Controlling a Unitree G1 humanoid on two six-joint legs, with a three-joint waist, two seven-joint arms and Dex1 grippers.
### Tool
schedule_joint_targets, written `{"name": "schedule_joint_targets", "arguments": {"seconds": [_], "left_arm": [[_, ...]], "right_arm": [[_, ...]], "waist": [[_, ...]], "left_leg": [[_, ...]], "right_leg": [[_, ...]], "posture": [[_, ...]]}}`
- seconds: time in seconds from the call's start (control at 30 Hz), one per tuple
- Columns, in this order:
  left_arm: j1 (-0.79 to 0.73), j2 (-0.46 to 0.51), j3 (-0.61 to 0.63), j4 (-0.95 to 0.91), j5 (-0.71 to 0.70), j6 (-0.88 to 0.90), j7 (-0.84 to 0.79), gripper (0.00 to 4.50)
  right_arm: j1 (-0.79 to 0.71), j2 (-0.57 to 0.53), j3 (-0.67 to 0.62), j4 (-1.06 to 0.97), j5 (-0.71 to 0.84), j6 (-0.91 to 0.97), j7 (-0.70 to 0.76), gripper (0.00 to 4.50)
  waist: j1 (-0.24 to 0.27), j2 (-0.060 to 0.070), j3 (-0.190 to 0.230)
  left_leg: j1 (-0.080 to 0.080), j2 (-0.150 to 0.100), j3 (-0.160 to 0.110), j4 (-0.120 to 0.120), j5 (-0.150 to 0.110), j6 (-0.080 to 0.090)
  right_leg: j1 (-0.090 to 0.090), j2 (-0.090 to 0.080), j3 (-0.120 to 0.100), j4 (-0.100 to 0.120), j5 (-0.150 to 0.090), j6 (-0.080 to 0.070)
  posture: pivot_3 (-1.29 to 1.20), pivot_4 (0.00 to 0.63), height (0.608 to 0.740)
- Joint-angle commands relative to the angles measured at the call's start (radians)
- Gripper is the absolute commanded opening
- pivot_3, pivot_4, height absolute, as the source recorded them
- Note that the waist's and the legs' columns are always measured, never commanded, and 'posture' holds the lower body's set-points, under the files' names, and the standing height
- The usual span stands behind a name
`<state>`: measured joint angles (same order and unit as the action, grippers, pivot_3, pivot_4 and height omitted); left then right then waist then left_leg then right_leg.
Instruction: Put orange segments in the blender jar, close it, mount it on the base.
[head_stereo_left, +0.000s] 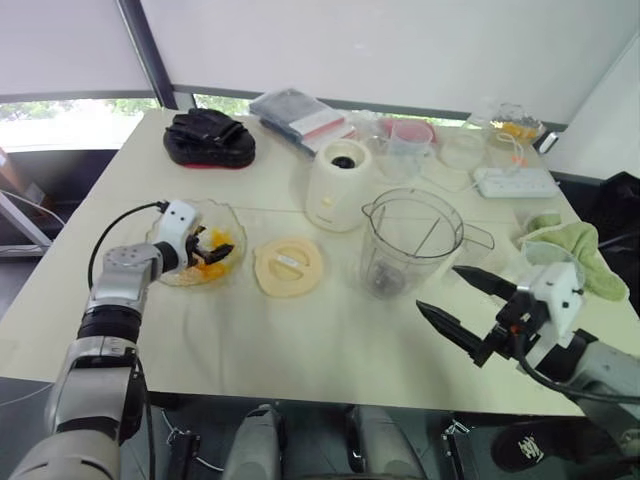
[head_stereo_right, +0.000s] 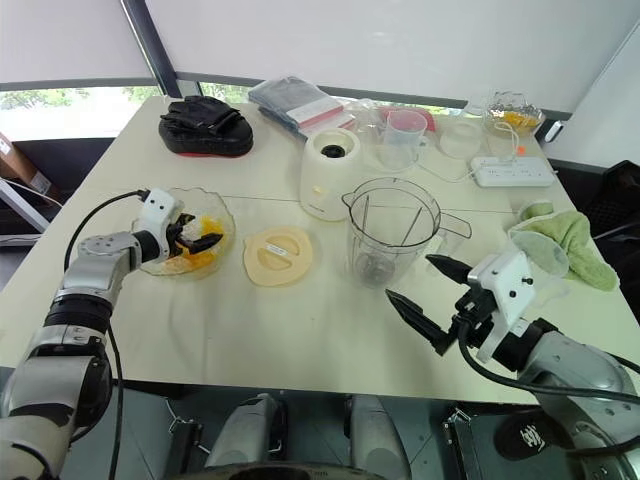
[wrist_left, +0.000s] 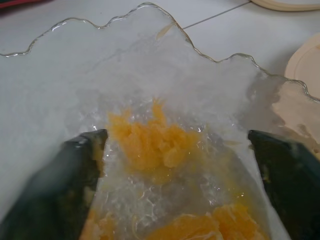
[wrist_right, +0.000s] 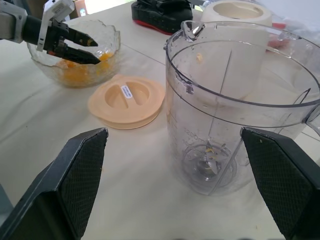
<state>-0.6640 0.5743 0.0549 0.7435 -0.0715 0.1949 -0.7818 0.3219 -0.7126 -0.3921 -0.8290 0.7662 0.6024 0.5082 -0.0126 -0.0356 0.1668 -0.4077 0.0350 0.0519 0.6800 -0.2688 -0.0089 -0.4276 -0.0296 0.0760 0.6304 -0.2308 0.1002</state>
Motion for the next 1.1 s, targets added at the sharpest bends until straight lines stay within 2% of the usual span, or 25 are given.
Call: {"name": "schedule_joint_targets", "arguments": {"seconds": [0.03, 0.57, 0.77, 1.1], "left_arm": [[-0.051, 0.018, 0.002, 0.029, 0.010, 0.014, 0.015, 4.48], [-0.242, -0.078, -0.078, 0.405, 0.133, -0.111, 0.145, 4.48], [-0.265, -0.092, -0.071, 0.465, 0.143, -0.122, 0.187, 4.48], [-0.265, -0.126, -0.012, 0.492, 0.094, -0.032, 0.194, 4.48]], "right_arm": [[0.008, 0.022, 0.006, -0.031, -0.012, -0.020, -0.013, 4.50], [0.055, 0.067, 0.005, -0.079, -0.044, -0.029, -0.054, 4.50], [0.068, 0.061, -0.015, -0.094, -0.035, -0.022, -0.059, 4.50], [0.057, 0.026, -0.053, -0.087, -0.012, -0.002, -0.043, 4.50]], "waist": [[0.000, 0.000, 0.000], [0.002, 0.000, 0.000], [0.007, 0.000, 0.000], [0.007, 0.002, -0.002]], "left_leg": [[0.000, 0.000, 0.000, 0.000, 0.000, 0.000], [-0.001, -0.001, 0.000, 0.000, 0.000, 0.000], [-0.001, -0.001, 0.000, 0.000, 0.000, 0.000], [0.000, -0.001, -0.001, 0.000, 0.000, 0.000]], "right_leg": [[0.000, 0.000, 0.000, 0.000, 0.000, 0.000], [0.000, 0.000, -0.001, 0.000, 0.000, 0.000], [0.000, 0.000, -0.001, 0.000, 0.000, 0.000], [0.001, 0.000, -0.001, 0.000, 0.000, 0.000]], "posture": [[0.00, 0.150, 0.740], [0.00, 0.150, 0.740], [0.00, 0.150, 0.740], [0.00, 0.150, 0.740]]}}
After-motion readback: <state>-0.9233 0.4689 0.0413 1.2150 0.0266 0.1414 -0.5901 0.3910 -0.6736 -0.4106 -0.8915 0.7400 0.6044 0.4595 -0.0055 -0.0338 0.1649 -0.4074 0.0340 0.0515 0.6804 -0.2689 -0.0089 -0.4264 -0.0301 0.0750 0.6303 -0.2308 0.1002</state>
